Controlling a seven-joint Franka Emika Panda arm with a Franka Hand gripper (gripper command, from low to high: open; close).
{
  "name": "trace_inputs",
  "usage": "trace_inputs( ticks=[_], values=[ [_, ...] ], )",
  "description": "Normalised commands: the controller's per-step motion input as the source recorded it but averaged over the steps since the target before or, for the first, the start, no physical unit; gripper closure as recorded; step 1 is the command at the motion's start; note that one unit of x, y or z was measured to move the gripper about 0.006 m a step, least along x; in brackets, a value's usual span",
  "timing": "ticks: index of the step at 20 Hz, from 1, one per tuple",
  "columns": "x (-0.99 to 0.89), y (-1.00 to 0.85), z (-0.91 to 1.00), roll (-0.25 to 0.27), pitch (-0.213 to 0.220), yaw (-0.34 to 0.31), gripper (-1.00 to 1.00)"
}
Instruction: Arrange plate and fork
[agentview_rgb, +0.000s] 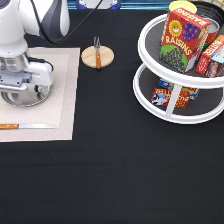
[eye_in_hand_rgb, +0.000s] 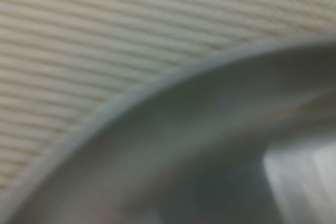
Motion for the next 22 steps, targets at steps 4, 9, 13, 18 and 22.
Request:
trace_inputs(
  ticks=[4, 9, 13, 18, 22],
  values=[
    [-0.52, 0.63, 0.65, -0.089, -0.047, 0.108, -1.0],
    [-0.83, 0.64, 0.43, -0.08, -0.123, 0.027, -1.0],
    [-0.92, 0.62, 0.31, -0.093, -0.141, 0.0, -1.0],
    [-0.92, 0.68, 0.1, -0.049, -0.124, 0.0, -1.0],
    [-0.77, 0.83, 0.0, -0.052, -0.094, 0.0, -1.0]
  ],
)
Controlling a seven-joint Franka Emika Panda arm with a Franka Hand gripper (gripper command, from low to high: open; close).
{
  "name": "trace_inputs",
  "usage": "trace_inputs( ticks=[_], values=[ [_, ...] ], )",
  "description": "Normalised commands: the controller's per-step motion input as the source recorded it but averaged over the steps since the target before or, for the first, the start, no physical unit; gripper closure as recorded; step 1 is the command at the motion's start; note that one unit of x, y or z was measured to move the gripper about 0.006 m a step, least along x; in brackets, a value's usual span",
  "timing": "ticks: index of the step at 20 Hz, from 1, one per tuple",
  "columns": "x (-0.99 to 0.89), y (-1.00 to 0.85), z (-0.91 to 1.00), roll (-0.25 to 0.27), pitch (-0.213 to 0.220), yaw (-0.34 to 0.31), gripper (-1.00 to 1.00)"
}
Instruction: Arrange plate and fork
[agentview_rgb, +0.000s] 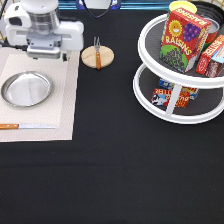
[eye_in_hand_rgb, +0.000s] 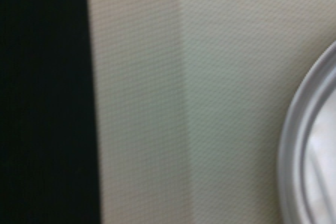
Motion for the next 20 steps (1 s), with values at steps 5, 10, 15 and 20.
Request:
trace_inputs(
  ticks=[5, 10, 15, 20],
  values=[
    [-0.7, 0.86, -0.01, -0.074, -0.087, 0.0, -1.0],
    [-0.67, 0.81, -0.24, -0.058, -0.124, 0.003, -1.0],
    [-0.78, 0.59, -0.49, -0.007, -0.178, 0.015, -1.0],
    [-0.84, 0.36, -0.48, 0.006, -0.158, 0.015, -1.0]
  ],
)
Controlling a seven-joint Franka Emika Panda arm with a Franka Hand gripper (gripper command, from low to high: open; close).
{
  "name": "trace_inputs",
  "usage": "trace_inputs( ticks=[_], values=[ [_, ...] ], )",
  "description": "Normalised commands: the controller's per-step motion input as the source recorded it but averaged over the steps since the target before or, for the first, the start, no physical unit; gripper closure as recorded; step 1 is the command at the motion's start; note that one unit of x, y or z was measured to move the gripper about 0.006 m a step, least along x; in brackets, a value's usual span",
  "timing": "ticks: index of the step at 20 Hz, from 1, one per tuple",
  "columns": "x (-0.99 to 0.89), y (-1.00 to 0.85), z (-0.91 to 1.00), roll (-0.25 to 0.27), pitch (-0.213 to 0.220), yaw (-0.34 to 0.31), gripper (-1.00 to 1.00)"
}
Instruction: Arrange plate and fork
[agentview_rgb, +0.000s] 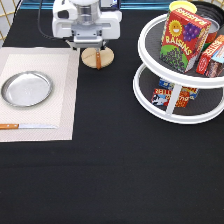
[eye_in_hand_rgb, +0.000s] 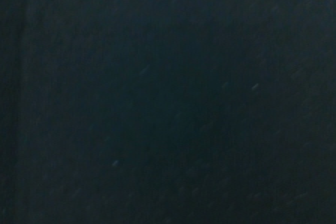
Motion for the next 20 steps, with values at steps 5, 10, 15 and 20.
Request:
trace_inputs(
  ticks=[5, 10, 15, 20],
  values=[
    [-0.75, 0.16, -0.36, 0.02, -0.133, 0.017, -1.0],
    [-0.15, 0.01, -0.22, 0.035, -0.002, 0.001, -1.0],
    [0.19, -0.11, -0.25, 0.066, 0.11, -0.004, -1.0],
    [0.0, -0.04, -0.39, 0.035, 0.081, -0.013, -1.0]
  ],
)
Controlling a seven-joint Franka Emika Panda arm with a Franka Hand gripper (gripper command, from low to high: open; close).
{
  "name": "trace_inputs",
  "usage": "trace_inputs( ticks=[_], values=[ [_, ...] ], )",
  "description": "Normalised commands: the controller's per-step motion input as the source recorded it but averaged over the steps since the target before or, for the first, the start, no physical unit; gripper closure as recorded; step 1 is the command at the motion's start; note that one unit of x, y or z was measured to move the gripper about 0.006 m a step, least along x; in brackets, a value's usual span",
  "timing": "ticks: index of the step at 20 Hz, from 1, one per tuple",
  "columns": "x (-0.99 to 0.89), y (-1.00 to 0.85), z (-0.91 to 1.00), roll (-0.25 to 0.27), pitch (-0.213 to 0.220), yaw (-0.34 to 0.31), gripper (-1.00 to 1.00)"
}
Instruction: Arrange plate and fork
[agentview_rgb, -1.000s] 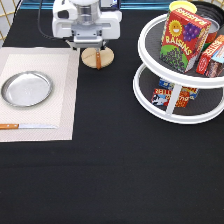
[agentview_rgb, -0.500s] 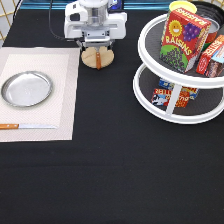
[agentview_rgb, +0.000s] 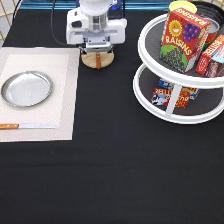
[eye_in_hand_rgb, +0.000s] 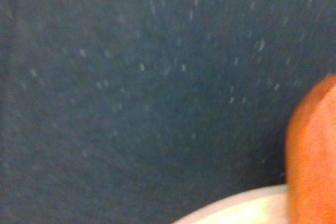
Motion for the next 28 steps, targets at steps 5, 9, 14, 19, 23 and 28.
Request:
trace_inputs(
  ticks=[5, 9, 14, 19, 23, 28],
  values=[
    [-0.02, 0.0, -0.19, 0.024, 0.058, 0.0, -1.0],
    [0.02, 0.0, -0.2, 0.0, 0.046, 0.0, 1.0],
    [0.0, 0.0, -0.29, -0.019, 0.001, 0.0, 1.0],
    [0.0, 0.0, -0.22, -0.023, 0.006, 0.0, 1.0],
    [0.0, 0.0, -0.28, -0.04, 0.0, 0.0, 1.0],
    [-0.03, -0.08, -0.14, -0.006, 0.0, 0.0, 1.0]
  ],
)
